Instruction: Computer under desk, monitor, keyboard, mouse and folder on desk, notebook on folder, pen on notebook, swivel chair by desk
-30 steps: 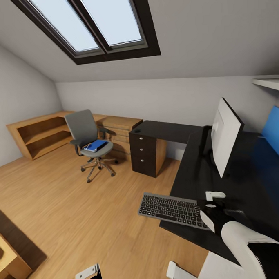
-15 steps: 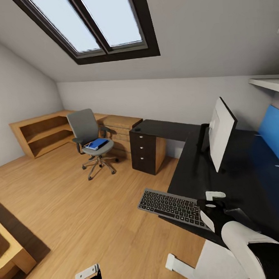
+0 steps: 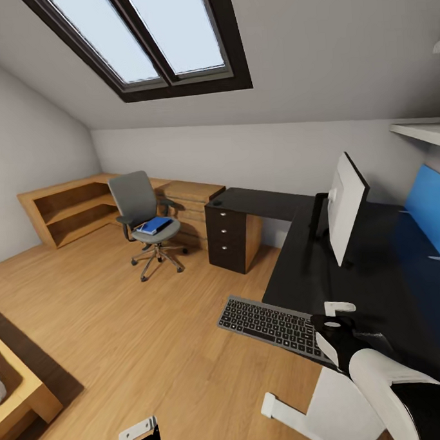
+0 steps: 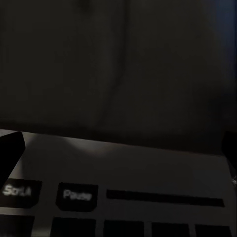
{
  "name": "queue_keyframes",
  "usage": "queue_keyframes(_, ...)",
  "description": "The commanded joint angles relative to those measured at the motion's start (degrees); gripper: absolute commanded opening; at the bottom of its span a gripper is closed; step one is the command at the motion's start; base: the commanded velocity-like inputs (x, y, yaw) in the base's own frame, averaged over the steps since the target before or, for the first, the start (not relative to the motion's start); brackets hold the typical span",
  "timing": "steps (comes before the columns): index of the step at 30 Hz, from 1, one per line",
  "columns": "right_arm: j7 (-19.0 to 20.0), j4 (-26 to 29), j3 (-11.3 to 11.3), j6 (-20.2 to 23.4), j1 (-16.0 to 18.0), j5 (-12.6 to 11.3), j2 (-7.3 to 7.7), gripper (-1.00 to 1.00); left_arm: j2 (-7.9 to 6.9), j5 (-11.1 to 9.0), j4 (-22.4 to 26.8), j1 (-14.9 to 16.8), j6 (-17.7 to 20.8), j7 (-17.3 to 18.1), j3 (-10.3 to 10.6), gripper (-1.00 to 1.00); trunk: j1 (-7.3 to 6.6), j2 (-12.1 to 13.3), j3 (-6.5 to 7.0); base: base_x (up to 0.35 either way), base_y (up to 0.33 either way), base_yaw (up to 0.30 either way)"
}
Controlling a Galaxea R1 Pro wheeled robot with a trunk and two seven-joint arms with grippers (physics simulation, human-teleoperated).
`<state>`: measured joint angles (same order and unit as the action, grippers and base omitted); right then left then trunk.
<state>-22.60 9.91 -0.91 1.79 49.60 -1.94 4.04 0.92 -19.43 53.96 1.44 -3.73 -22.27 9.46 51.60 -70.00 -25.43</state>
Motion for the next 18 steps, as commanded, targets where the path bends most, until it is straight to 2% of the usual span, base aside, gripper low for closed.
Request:
queue_keyframes(1,-0.1,-0.2,0.2,0.2,0.0,-1.0,0.0,1.0,-0.04,-0.6,0.0,0.0,-0.4,-0.3,0.2,1.0,-0.01,0.0,-0.07,-0.073,0.015,0.0)
queue_keyframes(15,-0.1,-0.2,0.3,-0.1,0.0,-1.0,0.02,1.0,-0.04,-0.6,-0.1,0.0,-0.4,-0.3,0.2,1.0,-0.01,0.0,-0.07,-0.008,0.002,0.0)
queue_keyframes(18,-0.1,-0.2,0.4,-2.2,0.0,-1.1,0.07,1.0,-0.04,-0.6,-0.1,0.1,-0.3,-0.3,0.2,1.0,-0.01,0.0,-0.07,0.0,0.0,0.0)
